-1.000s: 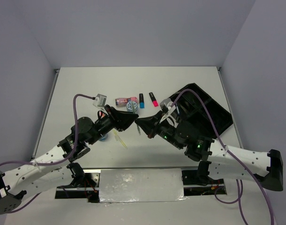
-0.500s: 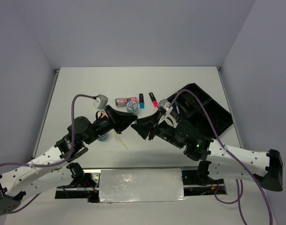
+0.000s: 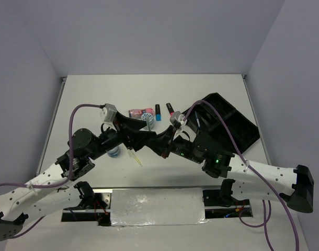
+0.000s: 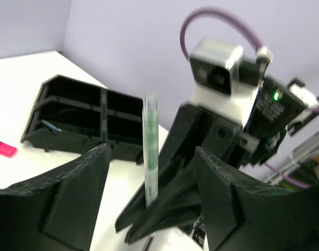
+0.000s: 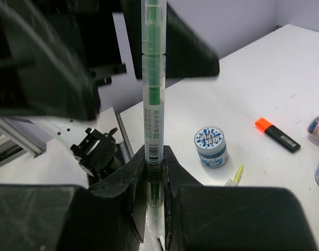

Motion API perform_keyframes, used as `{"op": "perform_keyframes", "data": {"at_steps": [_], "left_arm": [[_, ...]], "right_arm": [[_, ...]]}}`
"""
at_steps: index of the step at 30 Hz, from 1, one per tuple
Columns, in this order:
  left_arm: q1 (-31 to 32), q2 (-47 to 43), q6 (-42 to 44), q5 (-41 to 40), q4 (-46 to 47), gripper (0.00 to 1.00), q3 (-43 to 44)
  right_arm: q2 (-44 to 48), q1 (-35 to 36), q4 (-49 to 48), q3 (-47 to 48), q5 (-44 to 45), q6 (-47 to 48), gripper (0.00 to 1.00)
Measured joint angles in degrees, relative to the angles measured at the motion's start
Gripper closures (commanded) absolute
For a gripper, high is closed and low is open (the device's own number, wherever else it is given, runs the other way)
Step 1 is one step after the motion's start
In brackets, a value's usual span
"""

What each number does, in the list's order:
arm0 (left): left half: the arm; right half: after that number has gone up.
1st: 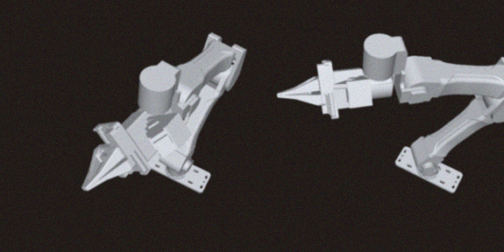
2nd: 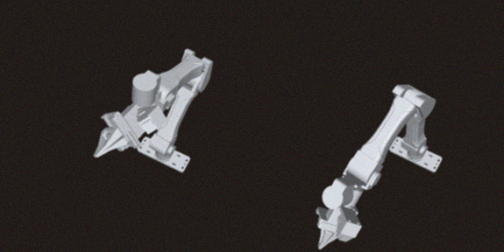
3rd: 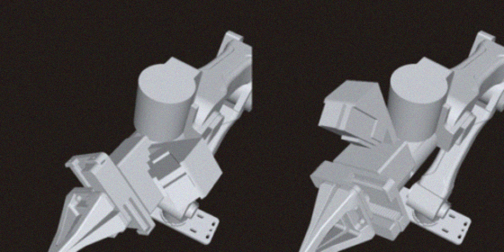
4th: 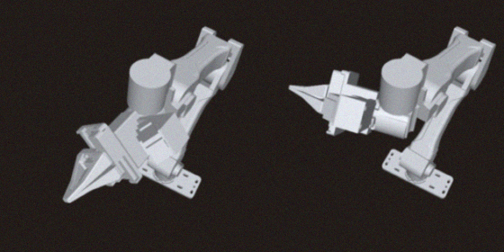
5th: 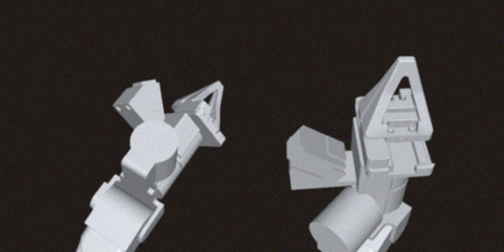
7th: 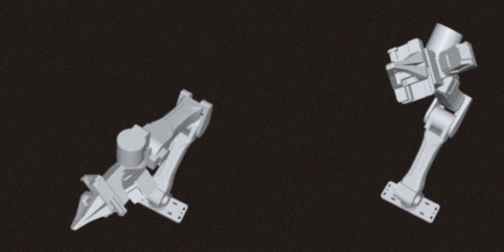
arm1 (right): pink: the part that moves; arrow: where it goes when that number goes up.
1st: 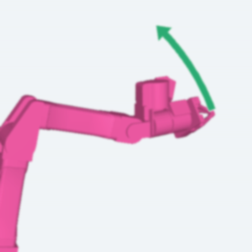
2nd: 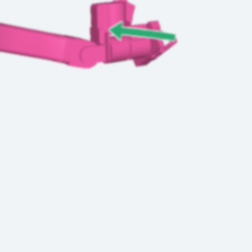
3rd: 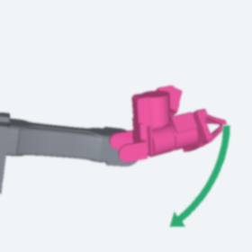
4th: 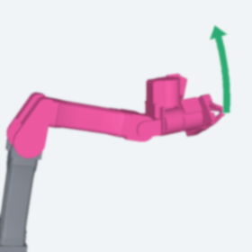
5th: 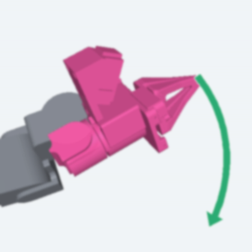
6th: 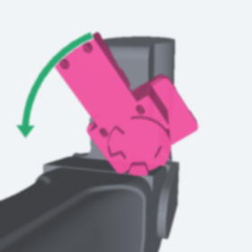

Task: Sort the stationery into containers
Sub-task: Close the pen cap on the pen.

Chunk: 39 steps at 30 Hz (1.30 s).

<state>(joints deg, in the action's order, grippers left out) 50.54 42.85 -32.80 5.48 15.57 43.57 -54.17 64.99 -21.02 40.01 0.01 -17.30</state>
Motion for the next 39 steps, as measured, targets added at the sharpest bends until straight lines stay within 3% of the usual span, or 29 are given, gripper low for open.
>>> {"op": "perform_keyframes", "data": {"at_steps": [5, 10, 16, 19, 23, 24, 31, 39], "left_arm": [[0.00, 1.42, 2.34, -3.87, -4.00, 0.27, 6.95], [-0.02, 4.39, 4.22, -7.32, -6.84, 0.39, 14.27], [-0.02, 6.14, 4.11, -8.15, -9.62, 0.46, 14.51], [-0.02, 6.14, 3.78, -7.89, -10.27, 0.56, 13.11], [0.04, 5.84, 2.56, -6.64, -10.23, 0.97, 11.69], [0.07, 5.66, 2.40, -6.51, -10.16, 1.00, 11.39], [-0.50, 5.05, 0.33, -6.21, -6.78, 1.00, 9.22], [-1.81, 2.19, -3.10, -12.11, 11.50, 1.00, 1.51]], "right_arm": [[0.00, 0.00, 0.02, -0.04, -0.79, -0.04, 1.00], [0.00, 0.00, 0.07, -0.07, -1.33, -0.02, 1.00], [-0.07, 0.00, 0.74, -0.04, -1.29, 0.24, 1.00], [-0.20, -0.02, 1.05, -0.02, -1.14, 0.28, 1.00], [-0.50, -0.57, 2.32, 0.13, -0.92, 0.39, 1.00], [-0.59, -0.68, 2.62, 0.15, -0.96, 0.48, 1.00], [-1.73, -2.89, 7.87, 4.00, -3.65, 1.53, 1.00], [-12.00, -9.03, 26.60, 25.40, -17.29, 3.89, 1.00]]}}
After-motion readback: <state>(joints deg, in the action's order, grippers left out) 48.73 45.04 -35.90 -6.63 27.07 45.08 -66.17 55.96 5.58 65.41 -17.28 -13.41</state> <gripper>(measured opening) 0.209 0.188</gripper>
